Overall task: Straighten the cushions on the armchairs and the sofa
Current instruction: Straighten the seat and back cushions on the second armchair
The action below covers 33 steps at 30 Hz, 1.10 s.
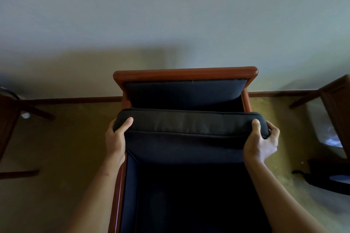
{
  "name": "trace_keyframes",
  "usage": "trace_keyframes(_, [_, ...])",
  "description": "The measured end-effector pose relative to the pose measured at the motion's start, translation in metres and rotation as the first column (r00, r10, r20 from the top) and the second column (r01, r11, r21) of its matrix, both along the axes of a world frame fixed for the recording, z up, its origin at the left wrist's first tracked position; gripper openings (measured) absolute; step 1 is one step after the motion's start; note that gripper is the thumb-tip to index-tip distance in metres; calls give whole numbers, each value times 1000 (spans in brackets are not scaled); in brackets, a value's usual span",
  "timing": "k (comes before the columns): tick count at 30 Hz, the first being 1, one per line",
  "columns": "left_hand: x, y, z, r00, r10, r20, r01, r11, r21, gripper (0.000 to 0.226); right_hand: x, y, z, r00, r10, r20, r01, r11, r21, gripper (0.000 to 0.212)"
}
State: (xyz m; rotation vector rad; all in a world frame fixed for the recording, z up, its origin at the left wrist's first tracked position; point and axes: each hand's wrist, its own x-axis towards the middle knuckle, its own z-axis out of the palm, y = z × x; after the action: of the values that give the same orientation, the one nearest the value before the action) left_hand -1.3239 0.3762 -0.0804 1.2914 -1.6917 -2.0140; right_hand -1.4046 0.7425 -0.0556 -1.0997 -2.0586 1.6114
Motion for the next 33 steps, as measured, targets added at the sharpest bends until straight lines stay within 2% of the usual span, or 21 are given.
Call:
trace_keyframes(6, [-48, -8, 17, 999, 33, -28, -35, 998, -56, 47, -74, -10, 12, 997, 79, -13, -79, 996, 38, 35])
trace_keyframes(12, [-100, -18, 19, 997, 66, -44, -68, 996, -59, 41, -132, -19, 5, 992, 126, -6, -126, 991, 40, 36])
trace_keyframes(16, [-128, -24, 5, 997, 63, -36, -65, 997, -51, 29, -155, -23, -13, 991, 135, -6, -135, 989, 56, 34])
trace_keyframes(22, [-126, -26, -36, 999, 35, 16, -34, 997, -65, 42, -157, -27, -51, 980, 183, 72, -191, 974, 126, 35])
trace_keyframes(25, [-127, -26, -43, 999, -16, 34, 22, 982, -188, 48, -162, -29, -65, 978, 193, 84, -206, 959, 192, 39])
trace_keyframes(28, [-126, -21, -39, 992, -90, 89, 117, 923, -366, 55, -162, -33, -68, 970, 228, 85, -243, 935, 258, 43])
trace_keyframes(30, [-124, -18, -36, 972, -134, 192, 214, 843, -494, 66, -159, -30, -65, 956, 268, 121, -292, 910, 293, 46])
trace_keyframes(33, [-120, -12, -28, 887, -157, 435, 434, 606, -667, 67, -154, -23, -53, 899, 368, 238, -433, 828, 356, 52])
